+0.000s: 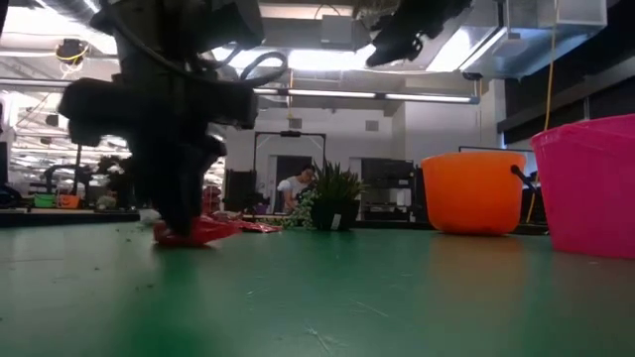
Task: Sort candy
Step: Put the red candy into the orange bucket
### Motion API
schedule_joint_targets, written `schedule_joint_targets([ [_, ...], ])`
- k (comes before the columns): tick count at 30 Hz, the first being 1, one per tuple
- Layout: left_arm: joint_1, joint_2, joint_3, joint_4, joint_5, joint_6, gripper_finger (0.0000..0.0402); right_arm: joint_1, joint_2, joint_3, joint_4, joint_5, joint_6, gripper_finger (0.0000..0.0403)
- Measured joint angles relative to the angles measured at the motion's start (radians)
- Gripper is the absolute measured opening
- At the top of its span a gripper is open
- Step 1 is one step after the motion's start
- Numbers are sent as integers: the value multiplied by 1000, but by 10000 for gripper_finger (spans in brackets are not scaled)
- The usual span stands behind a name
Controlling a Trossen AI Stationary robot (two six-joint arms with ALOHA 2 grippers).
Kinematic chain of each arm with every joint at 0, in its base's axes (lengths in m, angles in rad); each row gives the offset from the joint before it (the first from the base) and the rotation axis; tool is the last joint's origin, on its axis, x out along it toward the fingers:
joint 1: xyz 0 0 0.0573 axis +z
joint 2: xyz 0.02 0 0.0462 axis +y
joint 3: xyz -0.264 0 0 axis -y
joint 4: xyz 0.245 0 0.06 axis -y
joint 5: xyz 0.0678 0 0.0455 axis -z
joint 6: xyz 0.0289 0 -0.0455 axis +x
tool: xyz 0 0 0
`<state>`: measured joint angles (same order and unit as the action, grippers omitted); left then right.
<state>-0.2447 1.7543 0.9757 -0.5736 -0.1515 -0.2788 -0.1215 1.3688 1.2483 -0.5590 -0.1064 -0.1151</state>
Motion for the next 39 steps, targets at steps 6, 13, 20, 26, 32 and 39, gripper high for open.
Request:
schedule_joint_targets([
  [6, 1, 4, 108, -117, -113, -66, 6, 54, -59, 0, -40, 1, 5, 253],
  [13, -20, 1, 239, -161, -249, -58, 1, 136, -59, -92, 78, 19, 1, 253],
  [20, -47, -1, 362, -177, -428, -47, 0, 174, -58, -355, 580, -28, 38, 253],
  [26, -57, -1, 383, -99, -518, 13, 0, 151, -50, -519, 934, -40, 184, 253],
  [32, -41, -2, 383, 137, -529, 98, 0, 154, 23, -526, 994, -46, 254, 253],
  [39, -39, -4, 384, 225, -540, 158, 0, 155, 90, -526, 996, -22, 299, 251],
])
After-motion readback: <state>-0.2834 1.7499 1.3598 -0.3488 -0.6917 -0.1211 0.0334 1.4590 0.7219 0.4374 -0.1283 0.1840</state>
